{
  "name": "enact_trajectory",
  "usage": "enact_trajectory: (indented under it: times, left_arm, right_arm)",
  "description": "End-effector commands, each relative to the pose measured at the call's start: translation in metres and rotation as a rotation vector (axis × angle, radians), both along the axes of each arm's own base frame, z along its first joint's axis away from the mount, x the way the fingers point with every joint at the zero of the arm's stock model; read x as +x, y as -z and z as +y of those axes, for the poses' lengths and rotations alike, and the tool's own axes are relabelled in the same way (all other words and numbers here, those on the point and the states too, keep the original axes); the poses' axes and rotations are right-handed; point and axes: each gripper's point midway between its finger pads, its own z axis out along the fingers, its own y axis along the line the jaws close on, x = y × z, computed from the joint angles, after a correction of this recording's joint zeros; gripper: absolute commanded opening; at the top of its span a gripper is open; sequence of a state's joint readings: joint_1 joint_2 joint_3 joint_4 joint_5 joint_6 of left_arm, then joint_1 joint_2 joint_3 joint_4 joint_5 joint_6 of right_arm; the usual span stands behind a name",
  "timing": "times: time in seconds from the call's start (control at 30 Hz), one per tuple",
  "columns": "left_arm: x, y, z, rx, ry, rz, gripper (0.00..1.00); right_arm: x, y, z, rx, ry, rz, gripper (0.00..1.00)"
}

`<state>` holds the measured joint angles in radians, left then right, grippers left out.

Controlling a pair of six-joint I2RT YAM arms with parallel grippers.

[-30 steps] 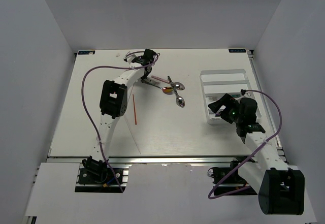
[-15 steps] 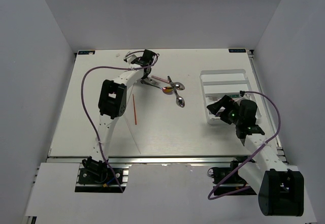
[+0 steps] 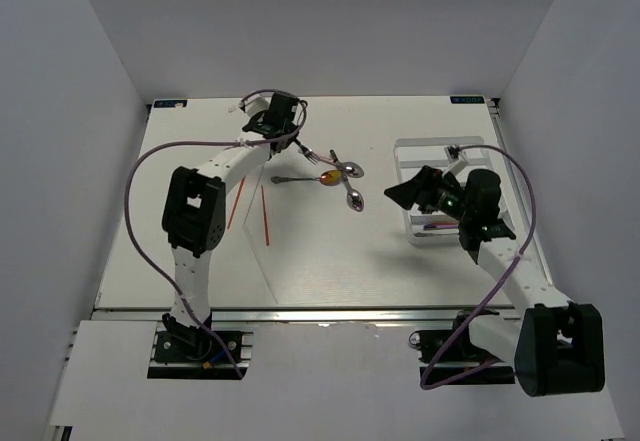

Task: Sort the eating utensils into containers

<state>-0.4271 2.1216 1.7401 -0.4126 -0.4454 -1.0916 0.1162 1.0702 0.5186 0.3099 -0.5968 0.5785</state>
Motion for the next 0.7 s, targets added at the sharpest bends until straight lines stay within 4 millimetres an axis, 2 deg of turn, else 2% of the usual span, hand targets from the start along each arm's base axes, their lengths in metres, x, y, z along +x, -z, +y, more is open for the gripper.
enact_trajectory:
  times: [0.0,0.03,0.07,0.1,0.13,0.17,0.2,0.23,0.27,0.3,0.33,0.37,0.4,0.43,0.47,0.5,0.53,0.6,0.67]
  left_arm:
    - [-0.017,-0.071,-0.026,-0.073,0.141,-0.164,0.0]
    - [-0.024,-0.077,-0.04,-0.109,0.215,-0.175,0.0]
    - [-0.027,-0.089,-0.051,-0.135,0.269,-0.217,0.0]
    - [-0.039,-0.105,-0.064,-0.137,0.35,-0.25,0.0]
    - [-0.053,-0.103,-0.079,-0.161,0.438,-0.244,0.0]
    - [-0.06,-0.114,-0.091,-0.177,0.499,-0.286,0.0]
    - [-0.076,-0.118,-0.107,-0.159,0.589,-0.306,0.0]
    - [-0.09,-0.124,-0.111,-0.156,0.634,-0.318,0.0]
    - [-0.111,-0.131,-0.132,-0.178,0.746,-0.343,0.0]
    - [-0.121,-0.135,-0.138,-0.151,0.808,-0.376,0.0]
    - [-0.135,-0.136,-0.139,-0.138,0.846,-0.389,0.0]
    - [-0.148,-0.141,-0.148,-0.137,0.913,-0.425,0.0]
    - [-0.16,-0.14,-0.154,-0.108,0.961,-0.443,0.0]
    - [-0.168,-0.153,-0.156,-0.115,0.985,-0.494,0.0]
    - [-0.183,-0.141,-0.16,-0.14,1.047,-0.484,0.0]
    - [-0.189,-0.141,-0.161,-0.163,1.061,-0.495,0.0]
    - [-0.193,-0.148,-0.162,-0.18,1.075,-0.532,0.0]
    - [-0.205,-0.149,-0.161,-0.202,1.104,-0.549,0.0]
    - [-0.212,-0.159,-0.16,-0.22,1.116,-0.59,0.0]
  right_arm:
    - [0.019,-0.047,0.018,-0.02,-0.104,-0.166,0.87]
    - [0.021,-0.052,0.022,-0.013,-0.126,-0.17,0.85]
    - [0.03,-0.062,0.026,-0.005,-0.145,-0.175,0.84]
    - [0.03,-0.066,0.031,0.006,-0.178,-0.173,0.83]
    - [0.034,-0.072,0.033,0.015,-0.176,-0.17,0.82]
    - [0.043,-0.081,0.035,0.016,-0.152,-0.178,0.82]
    - [0.047,-0.086,0.036,0.02,-0.139,-0.179,0.82]
    - [0.052,-0.089,0.036,0.024,-0.118,-0.166,0.82]
    - [0.06,-0.088,0.036,0.043,-0.073,-0.118,0.81]
    - [0.064,-0.1,0.04,0.057,-0.07,-0.132,0.81]
    - [0.067,-0.101,0.042,0.058,-0.057,-0.11,0.8]
    - [0.076,-0.1,0.044,0.049,0.013,-0.085,0.8]
    - [0.08,-0.108,0.046,0.048,0.038,-0.097,0.8]
    - [0.083,-0.11,0.047,0.049,0.067,-0.092,0.8]
    - [0.086,-0.109,0.049,0.044,0.117,-0.083,0.8]
    - [0.088,-0.113,0.051,0.049,0.147,-0.079,0.79]
    - [0.09,-0.11,0.051,0.036,0.173,-0.058,0.78]
    - [0.089,-0.098,0.058,0.018,0.194,0.001,0.76]
    - [0.087,-0.096,0.065,0.004,0.193,0.023,0.73]
